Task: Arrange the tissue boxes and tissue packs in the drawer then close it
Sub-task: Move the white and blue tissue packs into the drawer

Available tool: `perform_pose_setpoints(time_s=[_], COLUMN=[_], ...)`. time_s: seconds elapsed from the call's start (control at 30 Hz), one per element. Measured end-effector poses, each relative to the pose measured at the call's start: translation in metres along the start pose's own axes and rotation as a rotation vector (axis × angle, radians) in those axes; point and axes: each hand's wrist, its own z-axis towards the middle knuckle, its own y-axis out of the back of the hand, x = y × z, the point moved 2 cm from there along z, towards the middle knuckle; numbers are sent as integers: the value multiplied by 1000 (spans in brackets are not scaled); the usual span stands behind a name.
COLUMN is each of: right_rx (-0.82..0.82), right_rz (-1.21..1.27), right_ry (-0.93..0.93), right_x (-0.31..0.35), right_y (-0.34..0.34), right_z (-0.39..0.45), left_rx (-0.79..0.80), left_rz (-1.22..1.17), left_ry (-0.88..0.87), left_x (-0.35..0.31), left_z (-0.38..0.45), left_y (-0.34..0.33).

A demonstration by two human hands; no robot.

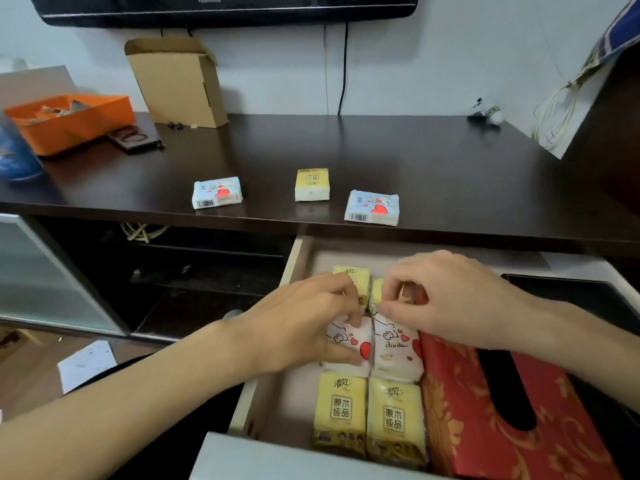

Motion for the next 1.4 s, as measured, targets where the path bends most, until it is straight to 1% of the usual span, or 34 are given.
perform_pose_setpoints(time_s=[0.13,0.2,0.23,0.3,0.33,0.37,0.4,0.47,0.5,0.53,0.57,0.67,0.73,0.8,0.87,0.93,1.03,1.2,1.3,1.4], right_rx=[-263,-348,-363,-326,-287,-254,-232,-225,-238,-258,-286,-372,-374,-322,-219,-112,-23,-98,-123,-116], right_rz=[247,244,204,123,100,87,76,57,48,39,29,-19,-68,-116,-120,-72,44,182,219,212], right_ry=[-16,-13,-24,-61,-81,-101,-116,-132,-137,-144,-154,-203,-237,-258,-253,-222,-151,-107,-116,-115], right_x=[-13,-21,-25,-31,-32,-31,-31,-31,-32,-33,-35,-41,-45,-51,-58,-64,-71,-74,-76,-79], right_y=[21,26,26,23,20,16,12,6,4,2,3,7,10,11,13,17,24,25,26,28], right_z=[30,49,59,79,88,95,101,110,114,117,120,125,125,125,123,118,110,103,101,97], left_rx=[-109,-234,-329,-528,-597,-625,-609,-499,-447,-418,-419,-464,-420,-295,-191,-161,-201,-278,-311,-326], left_rz=[-52,-95,-116,-78,-7,75,148,224,232,233,232,226,228,198,133,59,19,56,33,25], left_ry=[65,95,124,231,318,434,569,831,927,984,1000,933,898,881,869,849,810,804,756,756], left_x=[8,25,37,65,81,98,115,141,149,155,159,165,167,169,168,166,159,151,152,151], left_z=[1,4,7,16,21,25,28,28,27,24,23,22,22,20,17,12,6,10,13,15], left_y=[24,44,55,78,87,94,98,96,92,86,81,77,80,83,88,94,94,88,86,84])
